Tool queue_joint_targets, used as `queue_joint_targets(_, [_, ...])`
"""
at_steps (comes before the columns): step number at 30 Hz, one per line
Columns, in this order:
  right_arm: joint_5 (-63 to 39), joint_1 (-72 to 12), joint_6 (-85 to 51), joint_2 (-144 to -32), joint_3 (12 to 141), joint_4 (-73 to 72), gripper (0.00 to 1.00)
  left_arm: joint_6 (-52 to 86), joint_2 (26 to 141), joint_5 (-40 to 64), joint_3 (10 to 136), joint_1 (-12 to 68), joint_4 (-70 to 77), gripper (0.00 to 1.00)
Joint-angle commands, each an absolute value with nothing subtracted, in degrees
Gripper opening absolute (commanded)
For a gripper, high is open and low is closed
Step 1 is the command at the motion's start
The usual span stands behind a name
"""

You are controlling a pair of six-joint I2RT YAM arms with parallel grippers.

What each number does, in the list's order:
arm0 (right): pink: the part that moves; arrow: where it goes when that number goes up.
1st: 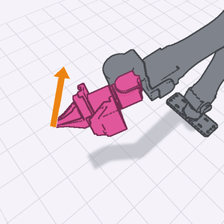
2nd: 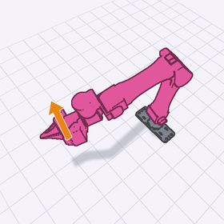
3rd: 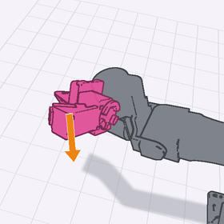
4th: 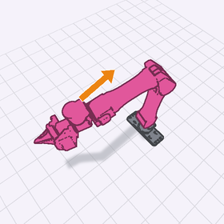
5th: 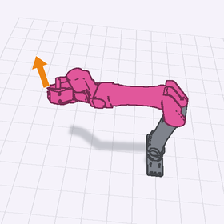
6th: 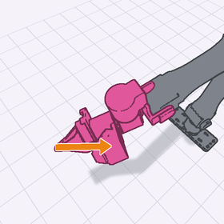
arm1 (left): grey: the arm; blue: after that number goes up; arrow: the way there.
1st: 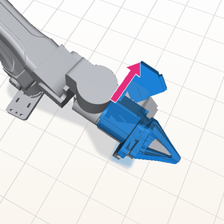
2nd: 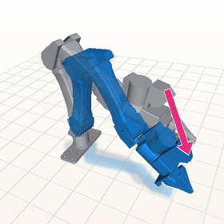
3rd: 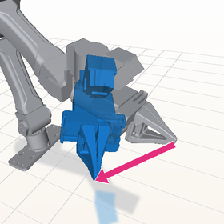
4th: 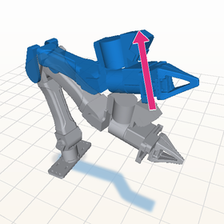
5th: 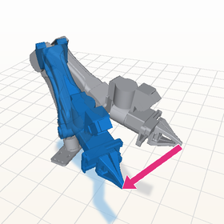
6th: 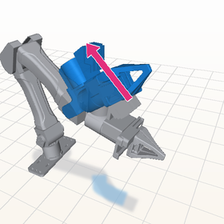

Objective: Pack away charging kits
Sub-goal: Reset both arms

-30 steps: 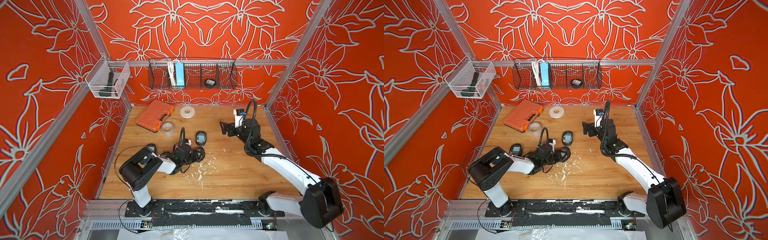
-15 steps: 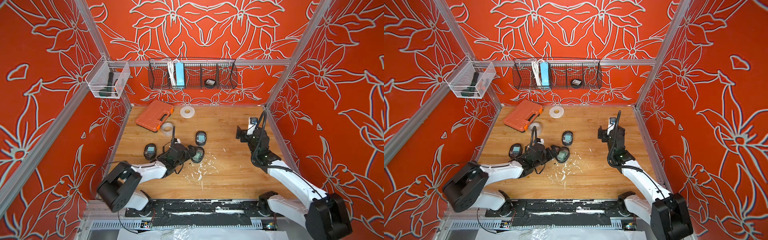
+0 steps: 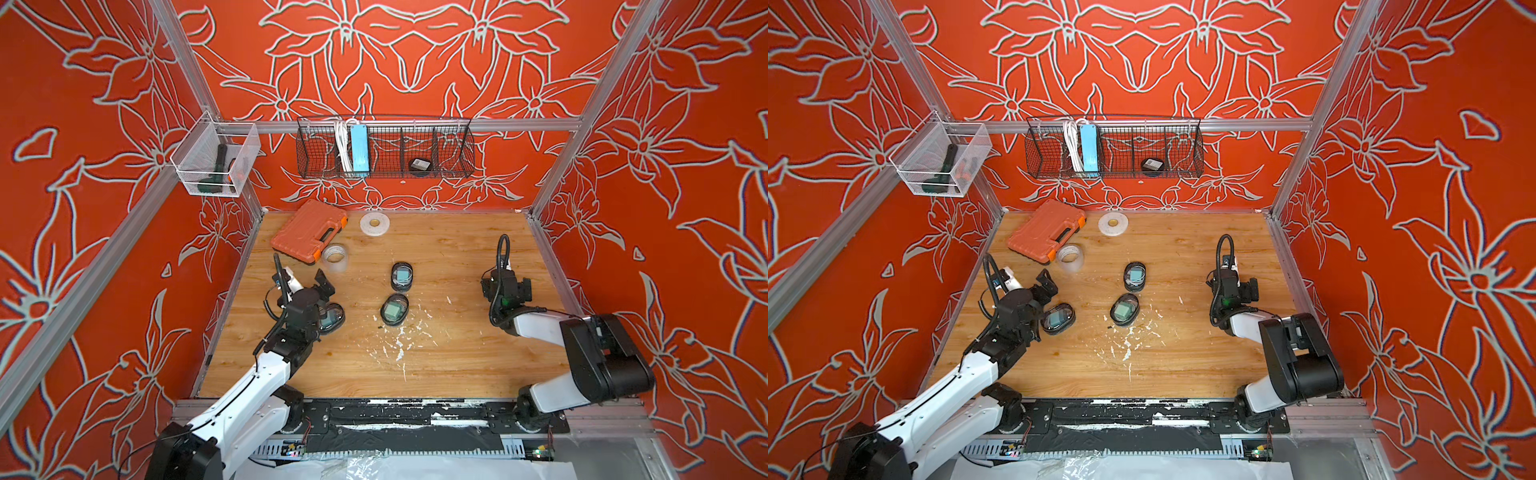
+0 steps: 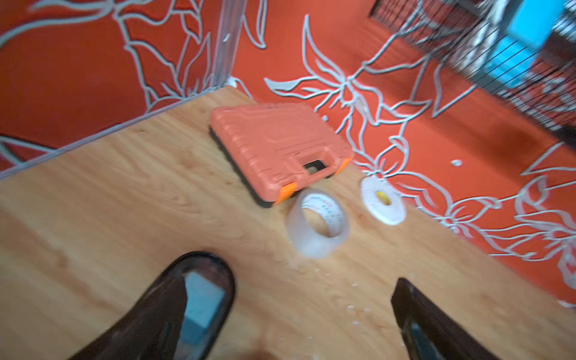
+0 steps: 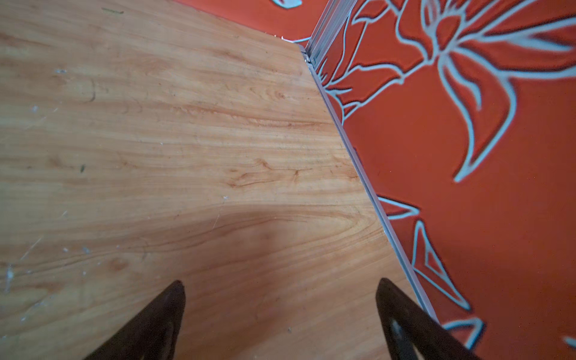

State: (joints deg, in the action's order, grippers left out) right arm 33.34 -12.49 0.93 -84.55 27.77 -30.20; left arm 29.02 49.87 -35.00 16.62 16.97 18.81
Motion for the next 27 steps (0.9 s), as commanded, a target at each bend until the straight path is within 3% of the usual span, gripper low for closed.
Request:
queue_joint_targets(1, [30.24,-10.46,0.12,-80.18,23.71,-37.45,0.96,17.82,53.19,-42.75,11.42,16.10,35.83,0.99])
queue_joint_targets(2, [28.89,-9.64,-0.41,-78.63,20.46,-41.81,0.96,19.48,53.99,-45.15,14.19,15.88,29.55,0.99])
queue_joint_targets(4, [23.90,-8.42,0.02,-77.20,16.83,-46.42,0.93,13.53,56.15,-45.78,13.46,15.74,32.93,0.99])
queue_joint_targets(7, [22.77,-8.28,0.24,-77.92,17.38,-46.03,0.92,9.45,64.10,-41.48,6.78,13.97,50.02,0.99])
queue_joint_targets(12, [20.08,-7.37,-0.15,-79.03,17.73,-45.62,0.96,6.41,69.76,-40.77,6.87,12.04,59.34,0.99])
queue_joint_targets(14, [18.49,-5.93,0.35,-84.13,15.55,-56.72,0.98,7.06,72.27,-36.81,4.67,8.88,66.11,0.99])
queue_joint_targets(16, [16.92,-4.59,-2.29,-79.98,18.17,-44.46,0.98,9.94,75.50,-31.31,9.62,4.31,58.34,0.99])
queue_joint_targets(19, [15.87,-3.82,-1.73,-81.11,16.98,-48.99,0.98,4.38,80.80,-28.30,15.65,7.31,54.34,0.99])
queue_joint_targets(24, [15.91,-3.95,-2.01,-80.37,17.78,-46.21,0.98,1.07,78.73,-17.66,7.47,6.74,66.96,0.99])
queue_joint_targets(26, [15.89,-3.91,-1.73,-80.83,17.52,-47.45,0.98,-0.72,83.20,-16.17,3.34,6.41,80.52,0.99])
queue_joint_targets(27, [15.89,-3.95,-1.93,-80.44,17.79,-46.27,0.98,-0.20,81.22,-15.81,3.93,6.59,75.42,0.99])
